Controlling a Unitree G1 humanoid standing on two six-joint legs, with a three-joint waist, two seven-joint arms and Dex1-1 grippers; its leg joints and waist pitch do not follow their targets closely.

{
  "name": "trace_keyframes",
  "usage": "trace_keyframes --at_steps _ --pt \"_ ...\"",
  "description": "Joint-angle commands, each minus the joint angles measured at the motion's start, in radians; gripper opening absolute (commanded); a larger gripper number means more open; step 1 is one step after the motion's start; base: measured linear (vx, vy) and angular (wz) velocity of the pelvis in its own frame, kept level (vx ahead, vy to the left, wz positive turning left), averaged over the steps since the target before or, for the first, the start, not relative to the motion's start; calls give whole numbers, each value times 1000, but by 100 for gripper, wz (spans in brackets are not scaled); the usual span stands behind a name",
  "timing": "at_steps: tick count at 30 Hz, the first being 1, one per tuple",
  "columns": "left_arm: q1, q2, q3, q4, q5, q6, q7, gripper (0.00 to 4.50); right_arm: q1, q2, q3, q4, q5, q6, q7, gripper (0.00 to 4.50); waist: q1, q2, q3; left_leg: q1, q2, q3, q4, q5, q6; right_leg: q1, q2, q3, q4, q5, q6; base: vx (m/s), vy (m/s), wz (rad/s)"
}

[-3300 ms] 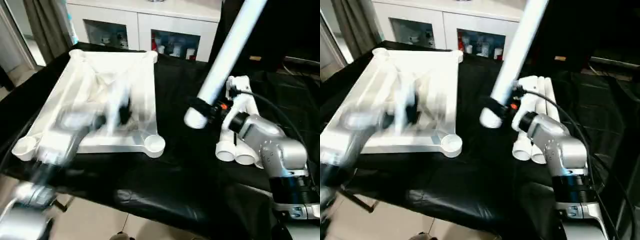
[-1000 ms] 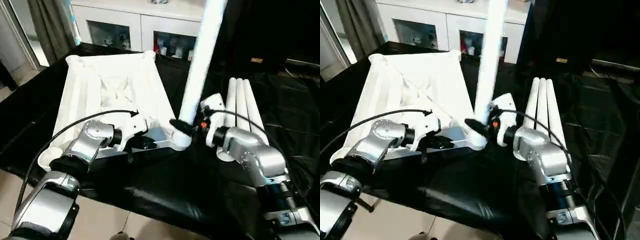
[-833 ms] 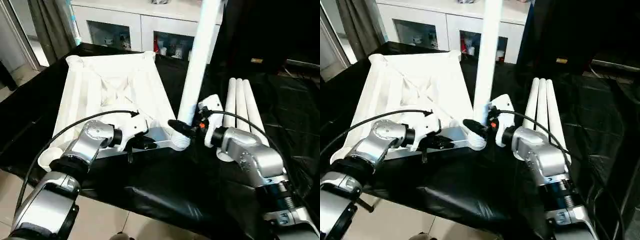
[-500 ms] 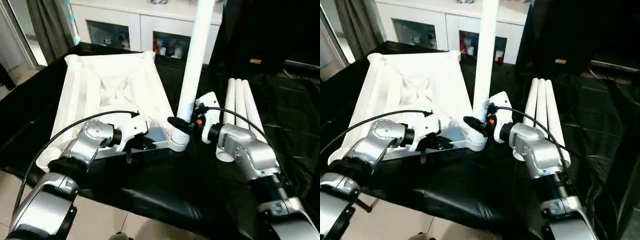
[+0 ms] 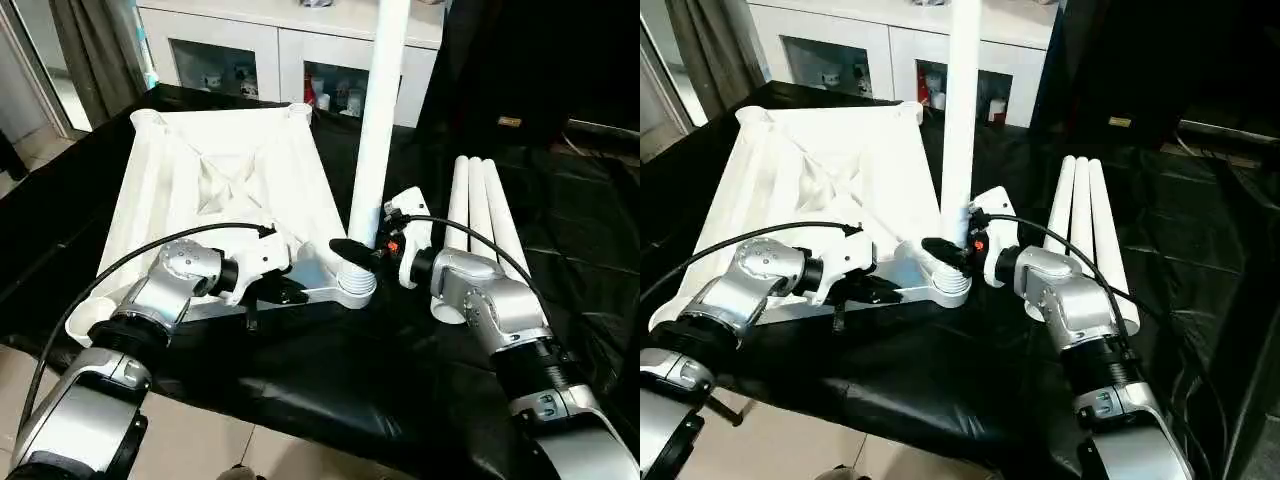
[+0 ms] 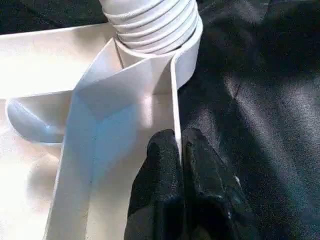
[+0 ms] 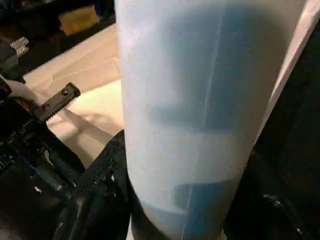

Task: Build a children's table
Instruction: Insert table leg to table base

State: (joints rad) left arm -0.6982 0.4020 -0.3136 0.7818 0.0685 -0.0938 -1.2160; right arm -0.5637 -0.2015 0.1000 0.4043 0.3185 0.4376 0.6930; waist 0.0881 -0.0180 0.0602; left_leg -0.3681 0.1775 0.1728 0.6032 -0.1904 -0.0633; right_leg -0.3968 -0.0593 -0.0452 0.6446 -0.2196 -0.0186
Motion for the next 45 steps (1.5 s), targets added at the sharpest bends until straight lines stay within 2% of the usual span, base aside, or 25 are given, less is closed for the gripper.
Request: trace_keyframes --at_steps 1,5,7,10,11,12,14,16,18,19,21,22,26,30,31,34,35,36,37,38,39,41,42,44,45 --pt "6 -2 -47 -17 22 -10 -52 0 17 -3 -23 5 11 -8 -4 190 0 20 -76 13 52 -15 -66 -107 4 61 -87 50 -65 78 -264 0 0 0" --pt "2 5 -45 -7 28 -14 -49 0 46 -3 -50 6 27 -19 -8 190 1 22 -74 15 51 -15 -67 -138 -1 62 -87 50 -70 56 -269 0 0 0" --pt "1 11 -42 -5 30 -16 -50 0 72 2 -74 17 37 -36 -11 190 2 30 -74 15 52 -16 -69 -158 -10 61 -87 50 -73 37 -267 0 0 0" --pt "-2 18 -38 -4 32 -17 -50 0 110 12 -88 35 36 -79 -13 190 3 30 -74 16 51 -18 -70 -168 -14 62 -87 49 -73 27 -266 0 0 0" --pt "-4 20 -36 -1 34 -19 -45 0 125 17 -89 40 32 -100 -16 189 5 43 -74 16 51 -19 -70 -176 -16 61 -89 49 -74 19 -266 0 0 0" --pt "-6 22 -34 3 37 -21 -37 0 142 24 -90 45 29 -128 -20 189 5 46 -75 16 52 -20 -70 -179 -17 61 -89 49 -75 22 -266 0 0 0" --pt "-8 23 -33 6 39 -22 -31 0 154 29 -91 49 27 -146 -24 189 3 39 -74 14 50 -20 -71 -184 -14 64 -87 48 -76 13 -265 0 0 0" --pt "-11 27 -32 11 40 -23 -24 0 181 41 -86 65 12 -196 -34 189 5 58 -72 14 50 -22 -72 -200 -15 61 -90 48 -81 -24 -259 0 0 0" --pt "-10 30 -31 12 41 -23 -20 0 214 59 -89 82 6 -247 -35 189 3 53 -71 14 51 -22 -75 -223 -17 60 -90 48 -85 -55 -256 0 0 0" --pt "-10 32 -32 12 42 -23 -21 0 223 65 -91 87 5 -263 -39 189 7 78 -72 16 51 -26 -76 -238 -23 59 -91 47 -82 -67 -257 0 0 0" --pt "-11 34 -32 13 43 -24 -21 0 231 70 -92 90 5 -275 -40 189 1 65 -67 19 50 -25 -81 -274 -20 60 -87 47 -90 -94 -259 0 0 0" --pt "-13 35 -32 15 45 -24 -22 0 239 73 -91 93 2 -292 -42 189 3 75 -67 20 49 -26 -81 -280 -20 60 -89 46 -90 -111 -259 0 0 0" --pt "-21 36 -34 26 53 -29 -20 0 268 63 -54 75 -33 -344 -37 189 4 83 -68 15 47 -26 -81 -252 -10 63 -90 49 -98 -145 -240 0 0 0" --pt "-26 35 -37 35 56 -33 -16 0 282 50 -20 48 -68 -368 -30 189 3 84 -69 14 48 -26 -82 -234 -3 62 -88 48 -97 -138 -231 0 0 0" --pt "-27 32 -38 39 58 -33 -11 0 280 31 8 27 -98 -368 -23 189 1 78 -68 15 49 -25 -83 -235 0 61 -87 48 -99 -135 -232 0 0 0" --pt "-26 27 -39 43 62 -34 -5 0 274 12 38 2 -124 -361 -15 189 1 82 -67 17 50 -24 -84 -245 3 59 -87 48 -100 -148 -226 0 0 0" --pt "-25 24 -40 42 62 -33 -3 0 269 8 43 -1 -126 -355 -10 189 -3 64 -64 16 50 -22 -86 -252 7 58 -87 49 -104 -164 -224 0 0 0" --pt "-24 23 -40 41 62 -33 -2 0 267 6 45 -2 -127 -353 -8 189 0 71 -64 16 50 -25 -86 -250 6 59 -89 49 -100 -173 -224 0 0 0" --pt "-22 20 -41 39 62 -32 0 0 259 2 51 -3 -129 -345 -2 189 0 71 -63 17 50 -23 -86 -252 9 55 -90 50 -104 -196 -219 0 0 0" --pt "-20 17 -42 37 61 -30 2 0 252 -3 58 -2 -132 -337 7 189 0 67 -62 18 50 -23 -87 -252 12 55 -90 51 -106 -216 -214 0 0 0" --pt "-12 15 -44 28 58 -30 0 0 232 -9 72 9 -134 -317 28 189 -3 50 -60 17 51 -20 -88 -251 16 54 -89 51 -109 -229 -208 0 0 0" --pt "-8 15 -45 22 56 -30 -1 0 223 -13 78 14 -133 -305 39 189 1 58 -60 19 52 -22 -88 -245 18 50 -92 52 -110 -259 -200 0 0 0" --pt "1 15 -47 9 51 -29 -12 0 208 -18 84 26 -126 -281 58 189 -1 51 -59 19 52 -20 -89 -248 20 50 -91 53 -112 -265 -198 0 0 0" --pt "8 16 -48 -2 42 -31 -27 0 188 -25 94 51 -131 -268 78 189 -1 53 -58 17 53 -22 -91 -246 18 50 -91 53 -111 -271 -195 0 0 0" --pt "12 16 -49 -9 38 -33 -37 0 176 -31 102 71 -138 -271 92 189 -4 37 -56 15 53 -21 -92 -243 21 50 -90 53 -111 -273 -190 0 0 0"
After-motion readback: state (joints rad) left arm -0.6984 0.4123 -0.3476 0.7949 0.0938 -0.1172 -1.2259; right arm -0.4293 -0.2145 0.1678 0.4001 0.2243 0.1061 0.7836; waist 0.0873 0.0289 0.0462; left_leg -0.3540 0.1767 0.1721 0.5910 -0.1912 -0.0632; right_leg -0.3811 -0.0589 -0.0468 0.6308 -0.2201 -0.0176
